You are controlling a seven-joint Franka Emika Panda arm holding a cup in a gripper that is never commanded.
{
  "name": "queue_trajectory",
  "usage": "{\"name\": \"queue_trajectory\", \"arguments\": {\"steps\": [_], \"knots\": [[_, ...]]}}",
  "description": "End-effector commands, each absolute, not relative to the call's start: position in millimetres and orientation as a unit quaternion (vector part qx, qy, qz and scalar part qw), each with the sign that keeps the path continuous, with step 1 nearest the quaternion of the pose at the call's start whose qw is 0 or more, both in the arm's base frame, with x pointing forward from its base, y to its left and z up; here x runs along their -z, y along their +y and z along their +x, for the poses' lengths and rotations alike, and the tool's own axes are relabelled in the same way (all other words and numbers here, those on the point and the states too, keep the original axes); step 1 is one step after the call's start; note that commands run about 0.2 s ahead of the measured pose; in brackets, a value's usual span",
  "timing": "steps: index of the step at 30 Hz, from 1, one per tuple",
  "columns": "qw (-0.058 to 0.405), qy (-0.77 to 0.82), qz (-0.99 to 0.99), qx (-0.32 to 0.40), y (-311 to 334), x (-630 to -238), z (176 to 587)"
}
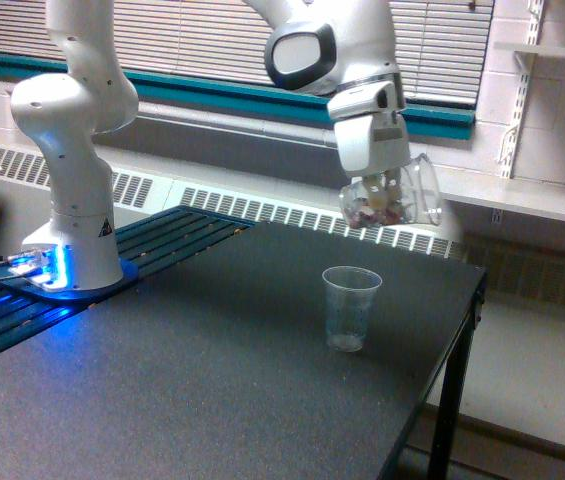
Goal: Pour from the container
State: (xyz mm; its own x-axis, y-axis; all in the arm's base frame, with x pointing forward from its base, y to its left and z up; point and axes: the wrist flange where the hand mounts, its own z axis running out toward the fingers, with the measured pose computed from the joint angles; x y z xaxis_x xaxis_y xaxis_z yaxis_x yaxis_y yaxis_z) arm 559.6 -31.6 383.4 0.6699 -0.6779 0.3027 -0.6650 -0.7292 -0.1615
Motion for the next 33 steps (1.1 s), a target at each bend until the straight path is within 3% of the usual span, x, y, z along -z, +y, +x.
{"name": "queue_trajectory", "arguments": {"steps": [1,33], "knots": [[0.022,0.368,-0.913,0.175,-11,-380,541],[0.01,0.327,-0.939,0.11,47,-315,447]]}}
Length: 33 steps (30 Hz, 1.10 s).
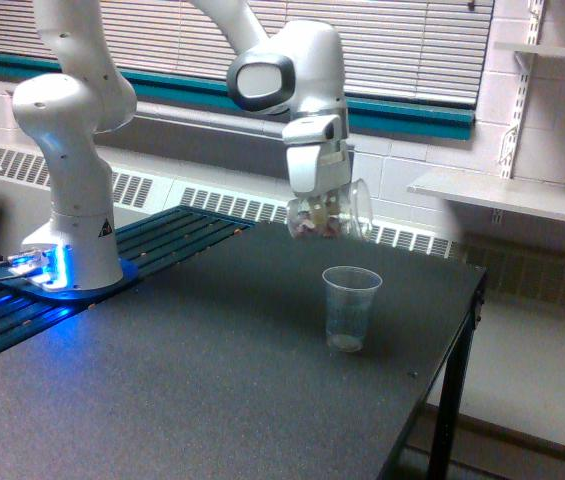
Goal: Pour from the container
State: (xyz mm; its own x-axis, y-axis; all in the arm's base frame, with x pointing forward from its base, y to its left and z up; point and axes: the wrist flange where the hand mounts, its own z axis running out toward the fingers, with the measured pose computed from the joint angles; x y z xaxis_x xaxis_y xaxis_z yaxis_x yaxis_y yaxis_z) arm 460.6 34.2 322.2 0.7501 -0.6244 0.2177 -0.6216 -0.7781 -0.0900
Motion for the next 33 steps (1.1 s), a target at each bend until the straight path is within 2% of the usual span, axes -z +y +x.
{"name": "queue_trajectory", "arguments": {"steps": [1,23,33], "knots": [[0.01,0.326,-0.939,0.107,48,-313,444],[-0.009,0.317,-0.946,0.066,38,-306,424],[-0.01,0.317,-0.947,0.06,35,-306,430]]}}
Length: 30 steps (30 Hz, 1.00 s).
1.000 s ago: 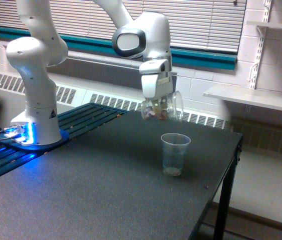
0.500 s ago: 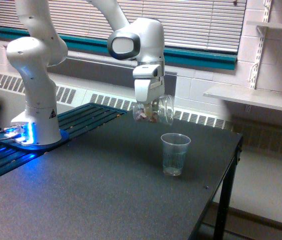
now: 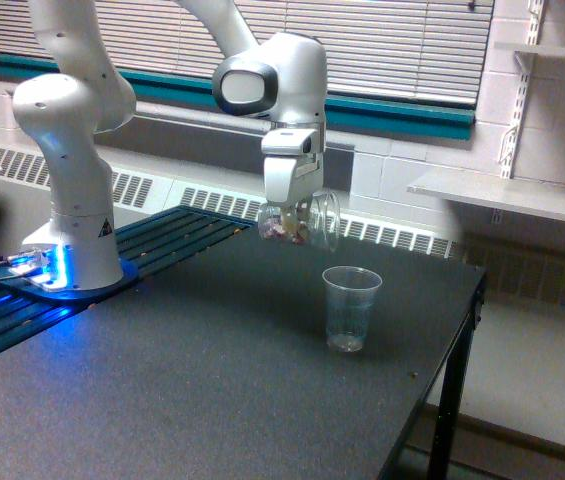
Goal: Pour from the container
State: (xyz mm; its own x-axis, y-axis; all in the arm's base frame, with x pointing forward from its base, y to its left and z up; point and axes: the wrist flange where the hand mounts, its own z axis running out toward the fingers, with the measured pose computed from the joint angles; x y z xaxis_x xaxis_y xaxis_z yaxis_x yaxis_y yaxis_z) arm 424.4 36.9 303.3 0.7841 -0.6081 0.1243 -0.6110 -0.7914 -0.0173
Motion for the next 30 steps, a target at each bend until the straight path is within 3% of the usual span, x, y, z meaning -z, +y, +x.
{"name": "queue_trajectory", "arguments": {"steps": [1,30], "knots": [[0.011,-0.316,0.947,-0.058,34,-306,431],[0.036,-0.303,0.952,-0.014,10,-307,450]]}}
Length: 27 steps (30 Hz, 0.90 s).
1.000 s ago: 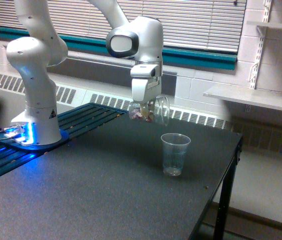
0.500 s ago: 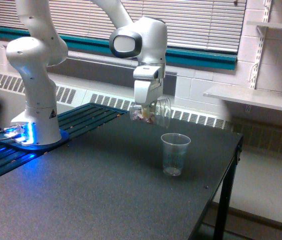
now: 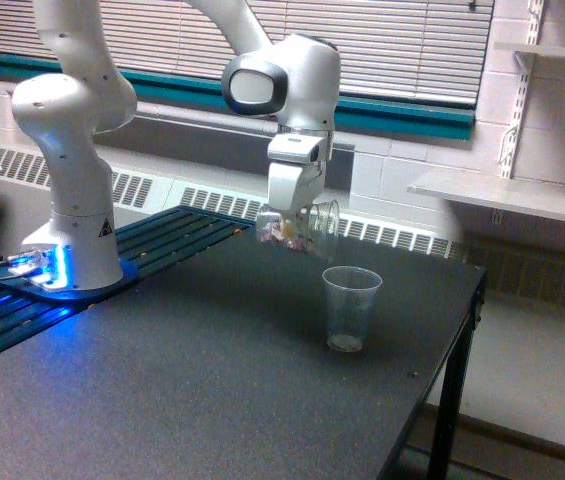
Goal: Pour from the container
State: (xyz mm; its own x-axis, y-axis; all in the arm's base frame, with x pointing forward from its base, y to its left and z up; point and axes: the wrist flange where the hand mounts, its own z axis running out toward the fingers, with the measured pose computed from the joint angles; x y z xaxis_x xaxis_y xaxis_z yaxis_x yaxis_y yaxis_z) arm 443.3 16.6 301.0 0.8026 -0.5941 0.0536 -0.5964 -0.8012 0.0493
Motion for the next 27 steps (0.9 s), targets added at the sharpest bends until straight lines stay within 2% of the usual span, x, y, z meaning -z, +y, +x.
{"name": "queue_trajectory", "arguments": {"steps": [1,27], "knots": [[0.037,-0.302,0.952,-0.012,10,-307,451],[0.049,-0.283,0.958,0.025,24,-306,459]]}}
